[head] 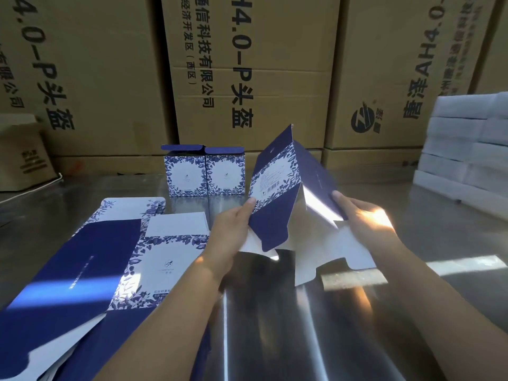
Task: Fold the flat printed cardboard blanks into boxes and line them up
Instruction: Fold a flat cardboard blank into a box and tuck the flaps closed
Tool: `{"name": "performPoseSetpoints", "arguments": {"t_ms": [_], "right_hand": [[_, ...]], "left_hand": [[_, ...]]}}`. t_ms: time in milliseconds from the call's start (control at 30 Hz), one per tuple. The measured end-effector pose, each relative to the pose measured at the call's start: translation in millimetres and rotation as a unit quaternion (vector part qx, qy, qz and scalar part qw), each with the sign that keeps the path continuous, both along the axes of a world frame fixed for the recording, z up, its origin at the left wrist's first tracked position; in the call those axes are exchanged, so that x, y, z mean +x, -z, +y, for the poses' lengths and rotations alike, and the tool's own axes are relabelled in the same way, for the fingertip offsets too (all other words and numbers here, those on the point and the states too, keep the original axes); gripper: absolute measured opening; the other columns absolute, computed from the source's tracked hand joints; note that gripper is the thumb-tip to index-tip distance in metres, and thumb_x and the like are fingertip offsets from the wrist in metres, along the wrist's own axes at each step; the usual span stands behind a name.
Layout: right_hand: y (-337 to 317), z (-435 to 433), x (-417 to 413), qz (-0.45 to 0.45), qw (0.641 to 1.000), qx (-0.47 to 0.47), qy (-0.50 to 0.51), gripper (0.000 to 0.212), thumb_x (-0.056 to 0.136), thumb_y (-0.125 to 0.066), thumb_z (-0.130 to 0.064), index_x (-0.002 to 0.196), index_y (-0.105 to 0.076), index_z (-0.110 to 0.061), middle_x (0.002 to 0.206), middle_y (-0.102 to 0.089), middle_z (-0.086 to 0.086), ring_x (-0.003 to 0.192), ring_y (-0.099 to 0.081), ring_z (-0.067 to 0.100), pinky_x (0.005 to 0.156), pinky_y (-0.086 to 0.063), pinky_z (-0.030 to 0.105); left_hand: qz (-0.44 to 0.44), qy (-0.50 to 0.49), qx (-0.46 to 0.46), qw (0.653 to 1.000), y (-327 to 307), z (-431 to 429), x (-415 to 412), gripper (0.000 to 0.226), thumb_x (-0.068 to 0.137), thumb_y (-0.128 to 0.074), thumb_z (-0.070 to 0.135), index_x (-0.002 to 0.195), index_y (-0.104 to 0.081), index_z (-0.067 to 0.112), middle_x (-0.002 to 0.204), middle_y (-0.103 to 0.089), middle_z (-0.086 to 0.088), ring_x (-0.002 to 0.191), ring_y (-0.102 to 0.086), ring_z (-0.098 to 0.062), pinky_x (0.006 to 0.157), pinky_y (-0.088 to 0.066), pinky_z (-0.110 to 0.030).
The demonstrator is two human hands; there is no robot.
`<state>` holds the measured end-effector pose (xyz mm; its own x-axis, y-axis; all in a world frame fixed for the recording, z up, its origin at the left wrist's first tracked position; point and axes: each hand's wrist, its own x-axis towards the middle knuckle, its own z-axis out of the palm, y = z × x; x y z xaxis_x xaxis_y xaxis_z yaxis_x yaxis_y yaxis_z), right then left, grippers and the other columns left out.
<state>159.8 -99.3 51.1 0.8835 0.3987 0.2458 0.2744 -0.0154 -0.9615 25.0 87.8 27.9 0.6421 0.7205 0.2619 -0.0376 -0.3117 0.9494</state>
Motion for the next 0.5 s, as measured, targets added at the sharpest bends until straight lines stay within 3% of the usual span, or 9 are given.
{"name": "performPoseSetpoints", "arguments": {"t_ms": [133,200,267,400,500], "right_hand": [[-2,-10,17,0.042,0.999,0.017,0.019,0.011,0.081,-0.070,-0.044,0.076,-0.066,-0.035,0.061,-0.069,-0.016,0.049,-0.065,0.002,0.036,-0.041,0.011],[-5,-15,23,0.087,0.995,0.035,0.026,0.011,0.079,-0.073,-0.039,0.076,-0.066,-0.032,0.056,-0.068,-0.014,0.045,-0.064,0.006,0.036,-0.042,0.013],[-6,-19,31,0.135,0.989,0.053,0.031,0.013,0.076,-0.076,-0.037,0.080,-0.068,-0.028,0.058,-0.070,-0.010,0.048,-0.066,0.012,0.046,-0.048,0.021],[-5,-20,38,0.153,0.986,0.069,-0.024,0.018,0.080,-0.071,-0.033,0.097,-0.073,-0.028,0.083,-0.075,-0.002,0.071,-0.070,0.023,0.073,-0.054,0.035],[-5,-21,37,0.163,0.977,0.109,-0.084,0.024,0.088,-0.063,-0.028,0.110,-0.069,-0.024,0.100,-0.074,0.004,0.082,-0.069,0.027,0.076,-0.053,0.038]], "left_hand": [[0.009,-0.023,-0.090,0.996,-2,8,0,0.037,0.085,-0.058,0.053,0.075,-0.070,0.019,0.071,-0.072,0.005,0.071,-0.067,-0.015,0.068,-0.050,-0.023],[-0.007,-0.023,-0.151,0.988,-6,10,-2,0.034,0.080,-0.068,0.048,0.096,-0.072,0.019,0.097,-0.072,-0.004,0.096,-0.066,-0.028,0.092,-0.050,-0.042],[-0.033,-0.002,-0.211,0.977,-9,9,-6,0.043,0.076,-0.073,0.041,0.110,-0.069,0.015,0.114,-0.067,-0.010,0.109,-0.060,-0.033,0.101,-0.043,-0.050],[-0.060,0.016,-0.253,0.965,-12,6,-6,0.021,0.081,-0.071,0.026,0.098,-0.070,0.015,0.107,-0.069,-0.013,0.102,-0.064,-0.033,0.097,-0.046,-0.051],[-0.083,0.051,-0.300,0.949,-14,3,-8,0.014,0.086,-0.065,0.019,0.094,-0.069,0.008,0.082,-0.072,-0.013,0.071,-0.070,-0.029,0.074,-0.057,-0.041]]}}
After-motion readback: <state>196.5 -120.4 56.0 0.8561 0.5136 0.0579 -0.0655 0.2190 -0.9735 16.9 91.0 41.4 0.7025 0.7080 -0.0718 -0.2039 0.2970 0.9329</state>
